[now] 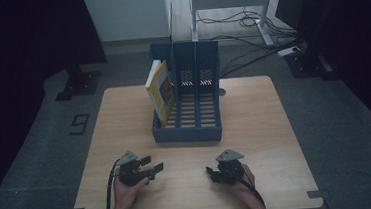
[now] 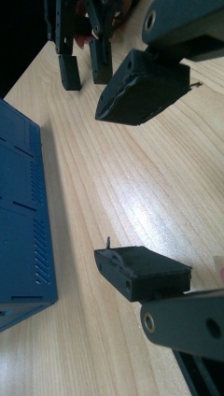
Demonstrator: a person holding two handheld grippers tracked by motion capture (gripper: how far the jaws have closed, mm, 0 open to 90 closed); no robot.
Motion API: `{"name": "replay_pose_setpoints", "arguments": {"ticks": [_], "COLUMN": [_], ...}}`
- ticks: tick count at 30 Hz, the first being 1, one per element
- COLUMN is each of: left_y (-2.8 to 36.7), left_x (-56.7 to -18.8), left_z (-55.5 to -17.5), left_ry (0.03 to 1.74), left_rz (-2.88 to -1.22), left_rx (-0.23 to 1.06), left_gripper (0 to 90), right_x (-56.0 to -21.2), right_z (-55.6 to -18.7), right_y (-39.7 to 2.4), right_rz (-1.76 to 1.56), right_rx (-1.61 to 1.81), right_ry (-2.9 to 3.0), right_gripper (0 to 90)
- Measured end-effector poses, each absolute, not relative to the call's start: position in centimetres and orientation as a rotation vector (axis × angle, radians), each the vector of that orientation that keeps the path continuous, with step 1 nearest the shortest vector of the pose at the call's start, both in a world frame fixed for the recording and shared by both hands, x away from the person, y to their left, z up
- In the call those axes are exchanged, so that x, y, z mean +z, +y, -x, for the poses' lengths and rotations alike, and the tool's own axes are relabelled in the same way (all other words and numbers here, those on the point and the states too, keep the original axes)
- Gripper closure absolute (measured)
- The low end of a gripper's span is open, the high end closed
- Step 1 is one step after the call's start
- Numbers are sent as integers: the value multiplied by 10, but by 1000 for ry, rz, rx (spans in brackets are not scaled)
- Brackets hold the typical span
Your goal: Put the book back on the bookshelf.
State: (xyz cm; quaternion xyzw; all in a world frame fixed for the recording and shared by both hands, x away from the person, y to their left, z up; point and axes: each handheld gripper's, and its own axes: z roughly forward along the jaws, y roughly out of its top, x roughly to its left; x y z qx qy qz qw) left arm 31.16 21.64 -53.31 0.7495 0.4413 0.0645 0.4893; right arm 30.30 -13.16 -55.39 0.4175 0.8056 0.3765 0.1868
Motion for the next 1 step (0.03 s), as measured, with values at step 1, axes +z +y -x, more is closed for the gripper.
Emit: {"name": "replay_pose_setpoints", "arguments": {"ticks": [1], "left_y": [216], "left_x": [-533], "left_z": [-312], "left_ry": [1074], "left_rz": [-1823], "left_rx": [156], "left_gripper": [287], "right_x": [-554], "right_z": [-303], "right_y": [-132], "right_rz": [-1176], "right_rx": [1060], "right_ry": [2268], "right_gripper": [342]}}
